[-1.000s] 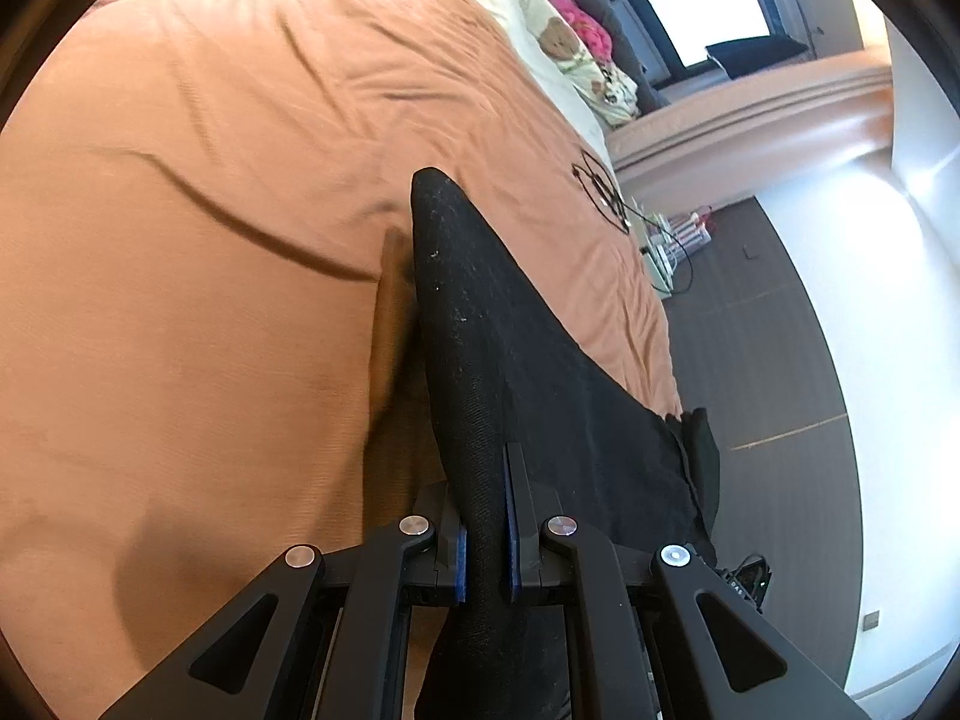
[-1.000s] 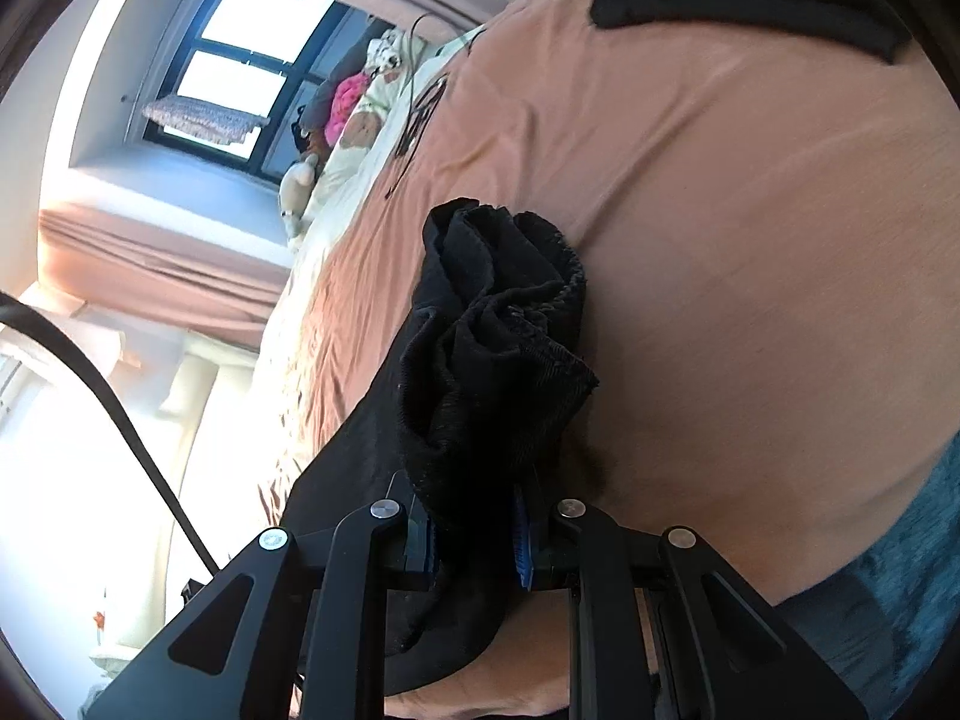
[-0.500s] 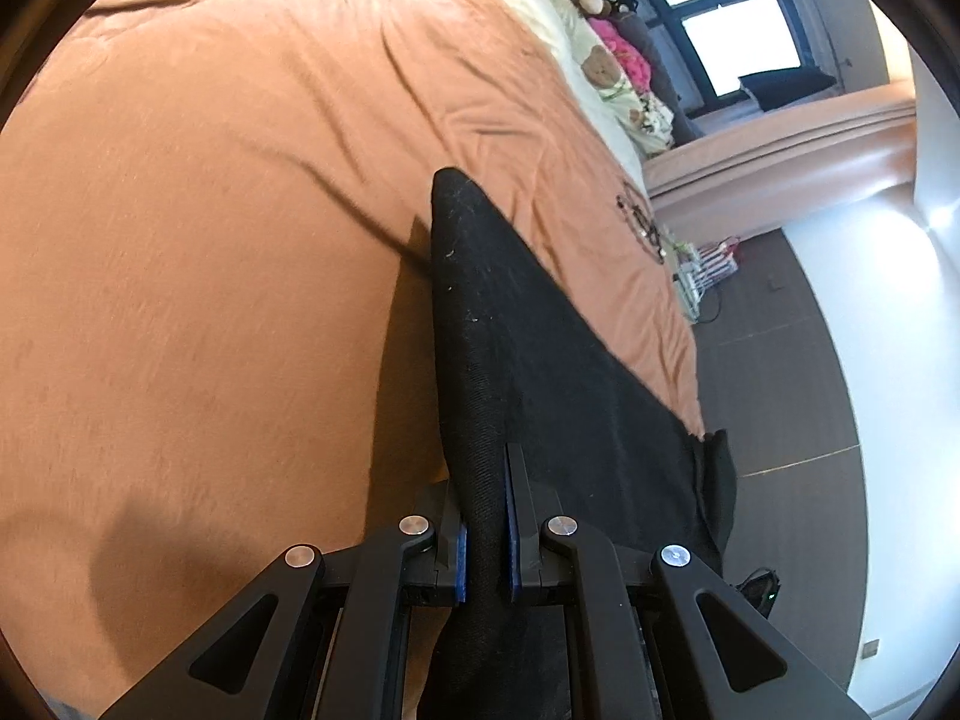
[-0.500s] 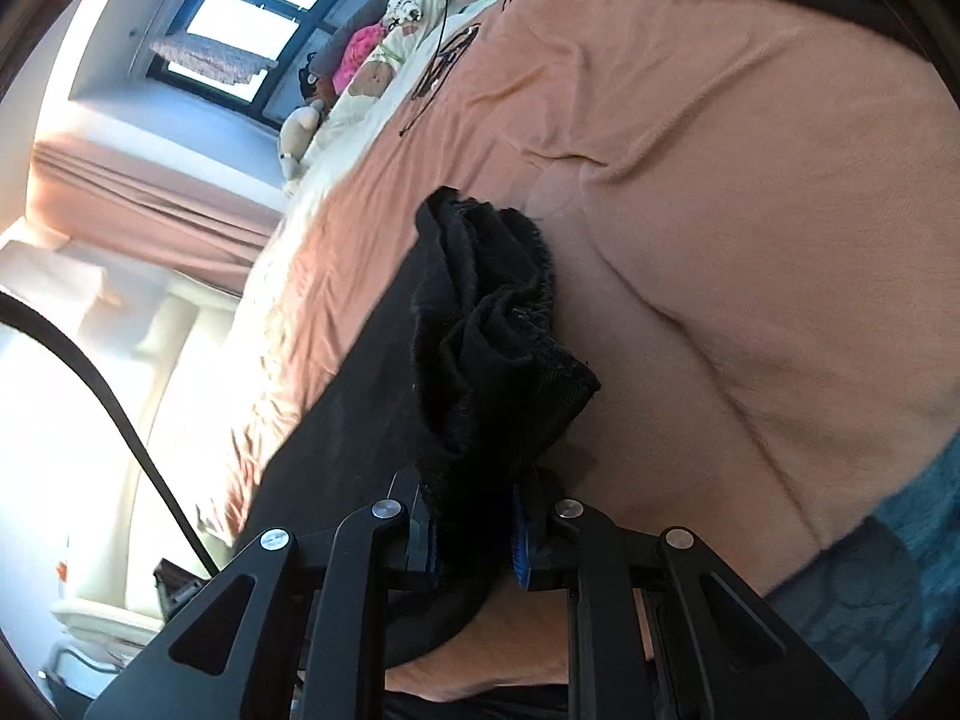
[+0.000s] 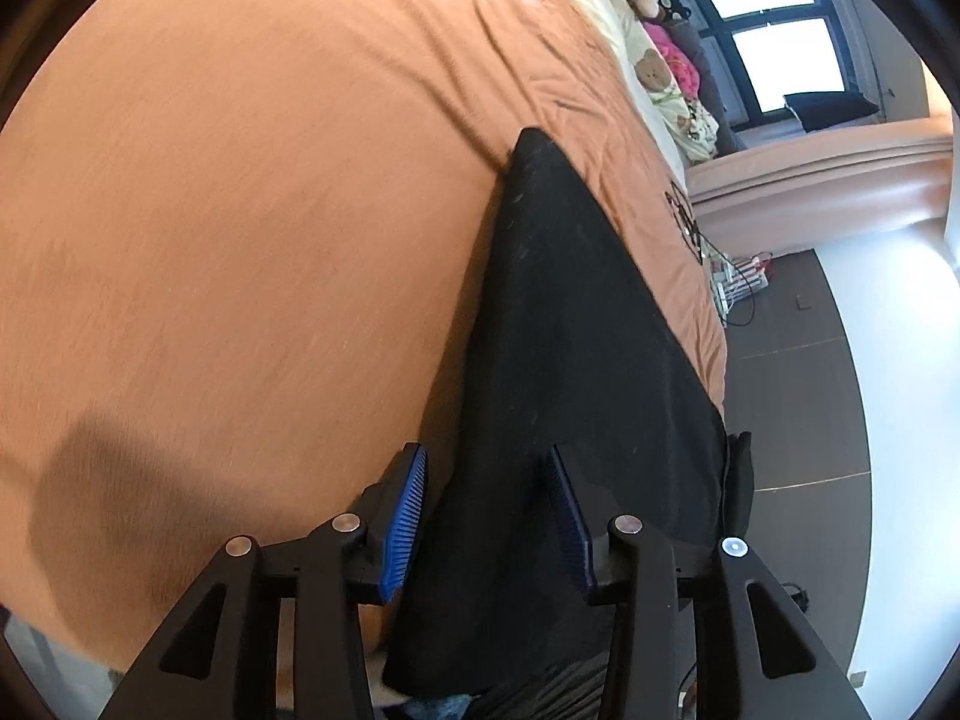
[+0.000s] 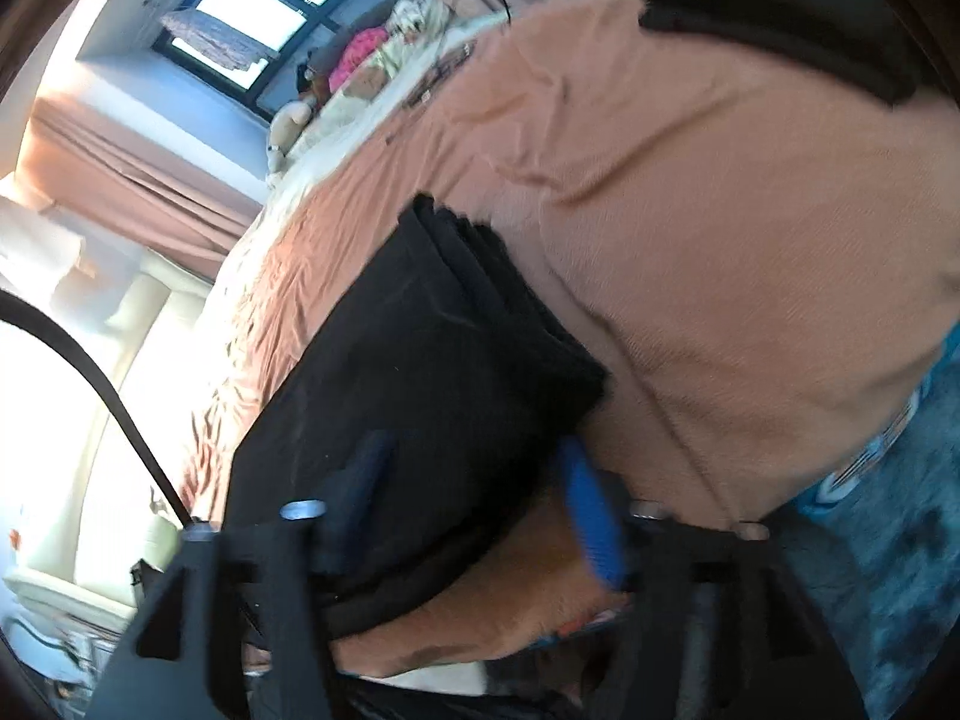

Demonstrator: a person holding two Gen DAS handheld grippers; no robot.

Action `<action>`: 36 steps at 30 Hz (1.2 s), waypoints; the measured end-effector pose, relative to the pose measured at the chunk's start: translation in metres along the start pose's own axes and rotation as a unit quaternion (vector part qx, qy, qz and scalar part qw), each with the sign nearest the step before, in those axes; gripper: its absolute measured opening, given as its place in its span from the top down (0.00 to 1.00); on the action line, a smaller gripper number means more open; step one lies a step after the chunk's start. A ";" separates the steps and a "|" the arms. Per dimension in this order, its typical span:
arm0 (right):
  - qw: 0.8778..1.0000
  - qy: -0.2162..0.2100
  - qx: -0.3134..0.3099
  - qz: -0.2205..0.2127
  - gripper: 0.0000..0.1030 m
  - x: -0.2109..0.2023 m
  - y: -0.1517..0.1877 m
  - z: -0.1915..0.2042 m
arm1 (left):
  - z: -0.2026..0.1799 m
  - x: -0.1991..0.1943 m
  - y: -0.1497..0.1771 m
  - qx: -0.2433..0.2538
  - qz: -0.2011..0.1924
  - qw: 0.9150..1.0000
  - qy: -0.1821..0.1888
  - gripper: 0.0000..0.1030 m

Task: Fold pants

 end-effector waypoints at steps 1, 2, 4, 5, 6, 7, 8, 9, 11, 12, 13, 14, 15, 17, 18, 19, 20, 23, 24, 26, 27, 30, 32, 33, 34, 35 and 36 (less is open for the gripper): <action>1.000 0.007 -0.009 -0.009 0.24 -0.005 -0.001 0.003 | 0.003 0.000 0.004 -0.004 0.000 1.000 0.005 0.56; 1.000 0.014 -0.018 -0.015 0.24 -0.009 -0.001 0.006 | 0.004 0.000 0.007 -0.006 -0.001 1.000 0.010 0.55; 0.999 0.024 -0.034 -0.022 0.23 -0.015 -0.004 0.013 | 0.004 -0.002 0.012 -0.005 -0.003 1.000 0.016 0.53; 0.999 0.024 -0.042 -0.023 0.23 -0.015 -0.004 0.019 | 0.004 -0.003 0.015 -0.002 -0.005 1.000 0.016 0.53; 0.998 0.017 -0.055 -0.020 0.23 -0.014 -0.004 0.026 | 0.002 -0.003 0.017 -0.001 -0.006 1.000 0.016 0.52; 0.997 0.007 -0.071 -0.013 0.19 -0.011 -0.004 0.034 | 0.001 -0.003 0.018 0.001 -0.008 1.000 0.016 0.52; 0.996 -0.006 -0.093 0.005 0.17 -0.004 -0.002 0.045 | 0.001 -0.003 0.019 0.001 -0.011 1.000 0.017 0.50; 0.994 -0.011 -0.110 0.019 0.17 -0.001 0.003 0.049 | 0.000 -0.003 0.022 0.002 -0.016 1.000 0.018 0.50; 0.987 -0.016 -0.149 0.049 0.17 0.015 0.007 0.069 | -0.002 -0.003 0.025 0.010 -0.022 1.000 0.013 0.50; 0.985 -0.017 -0.159 0.058 0.17 0.020 0.009 0.075 | -0.003 -0.003 0.028 0.013 -0.030 0.999 0.010 0.50; 0.983 -0.019 -0.171 0.068 0.17 0.028 0.010 0.083 | -0.002 -0.003 0.030 0.012 -0.036 0.999 0.010 0.49; 0.981 -0.018 -0.179 0.073 0.17 0.033 0.010 0.087 | -0.002 -0.003 0.033 0.009 -0.043 0.999 0.012 0.49; 0.978 -0.013 -0.194 0.078 0.17 0.042 0.011 0.097 | -0.002 -0.003 0.034 0.009 -0.048 0.999 0.012 0.49; 0.974 -0.009 -0.211 0.080 0.17 0.054 0.009 0.111 | -0.003 -0.004 0.035 0.013 -0.057 0.998 0.010 0.49; 0.972 -0.004 -0.219 0.083 0.17 0.063 0.008 0.117 | -0.003 -0.003 0.035 0.014 -0.059 0.998 0.008 0.49; 0.969 0.002 -0.230 0.086 0.17 0.072 0.006 0.125 | -0.004 -0.002 0.034 0.017 -0.062 0.998 0.004 0.49; 0.967 0.009 -0.239 0.087 0.17 0.079 0.004 0.131 | -0.005 -0.002 0.035 0.021 -0.066 0.998 -0.001 0.48; 0.960 0.011 -0.260 0.099 0.17 0.103 0.003 0.154 | -0.007 0.000 0.036 0.029 -0.074 0.997 -0.011 0.48; 0.959 0.012 -0.266 0.100 0.17 0.104 0.011 0.159 | -0.008 0.001 0.037 0.031 -0.078 0.996 -0.014 0.47; 0.955 0.018 -0.277 0.103 0.17 0.118 0.009 0.173 | -0.008 0.002 0.037 0.033 -0.083 0.996 -0.015 0.46; 0.953 0.024 -0.284 0.104 0.17 0.124 0.010 0.179 | -0.008 0.002 0.037 0.032 -0.085 0.996 -0.014 0.46; 0.948 0.035 -0.299 0.098 0.17 0.135 0.015 0.191 | -0.006 0.002 0.034 0.025 -0.085 0.996 -0.003 0.46; 0.946 0.039 -0.307 0.098 0.17 0.140 0.023 0.194 | -0.003 0.002 0.034 0.019 -0.085 0.996 0.006 0.46; 0.944 0.039 -0.310 0.105 0.17 0.141 0.029 0.194 | -0.003 0.001 0.033 0.016 -0.086 0.996 0.009 0.46; 0.943 0.041 -0.311 0.111 0.17 0.145 0.031 0.195 | -0.003 0.001 0.032 0.016 -0.086 0.996 0.011 0.46; 0.942 0.045 -0.312 0.116 0.17 0.147 0.036 0.195 | -0.003 0.002 0.030 0.013 -0.086 0.996 0.014 0.46; 0.940 0.051 -0.313 0.123 0.17 0.154 0.035 0.197 | -0.003 0.002 0.029 0.009 -0.086 0.996 0.018 0.46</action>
Point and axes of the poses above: each gripper's, at about its wrist camera, not at the fingertips, and x roughly the way its jaws point, z to its left, y to its underside, the point moved 3 cm from there along x, roughly the way its jaws point, and after that the axes turned 6 degrees about z, right-handed, at the moved point
